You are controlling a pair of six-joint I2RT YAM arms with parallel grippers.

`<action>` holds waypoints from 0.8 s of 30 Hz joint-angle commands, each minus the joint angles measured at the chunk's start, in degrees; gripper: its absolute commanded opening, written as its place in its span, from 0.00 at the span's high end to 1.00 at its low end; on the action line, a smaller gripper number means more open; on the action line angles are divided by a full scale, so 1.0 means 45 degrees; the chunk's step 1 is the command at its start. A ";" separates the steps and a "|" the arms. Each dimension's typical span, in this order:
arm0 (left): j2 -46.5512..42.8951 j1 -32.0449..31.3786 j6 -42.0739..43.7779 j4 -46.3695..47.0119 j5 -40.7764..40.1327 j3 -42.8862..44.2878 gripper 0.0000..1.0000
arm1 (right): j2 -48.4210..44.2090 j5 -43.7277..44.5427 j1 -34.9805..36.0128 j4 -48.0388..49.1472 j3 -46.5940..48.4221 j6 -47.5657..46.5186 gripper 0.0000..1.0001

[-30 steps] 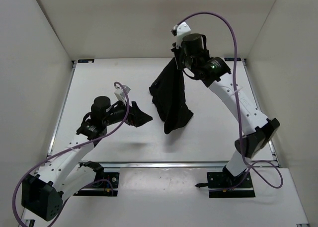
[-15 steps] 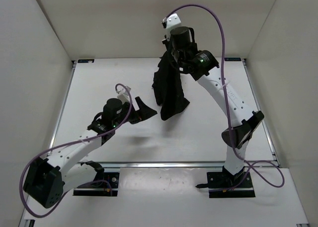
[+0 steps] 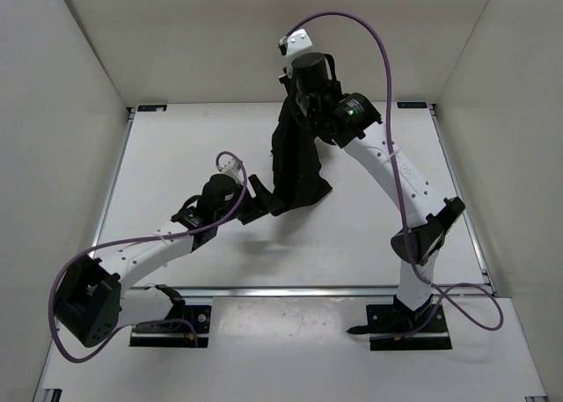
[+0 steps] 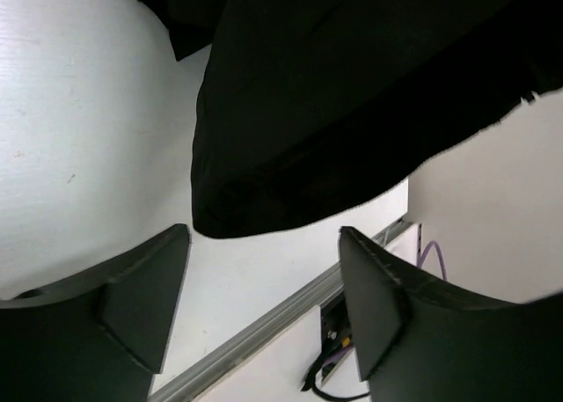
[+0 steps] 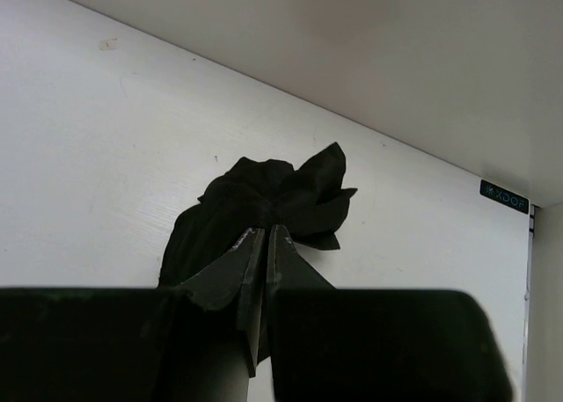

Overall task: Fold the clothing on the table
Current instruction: Flatten the skirt out

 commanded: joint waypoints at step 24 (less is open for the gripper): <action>0.0635 0.0140 -0.0942 0.0121 -0.1758 -0.0769 1.00 | -0.1194 -0.0098 0.0423 0.0836 -0.0171 0.0355 1.00</action>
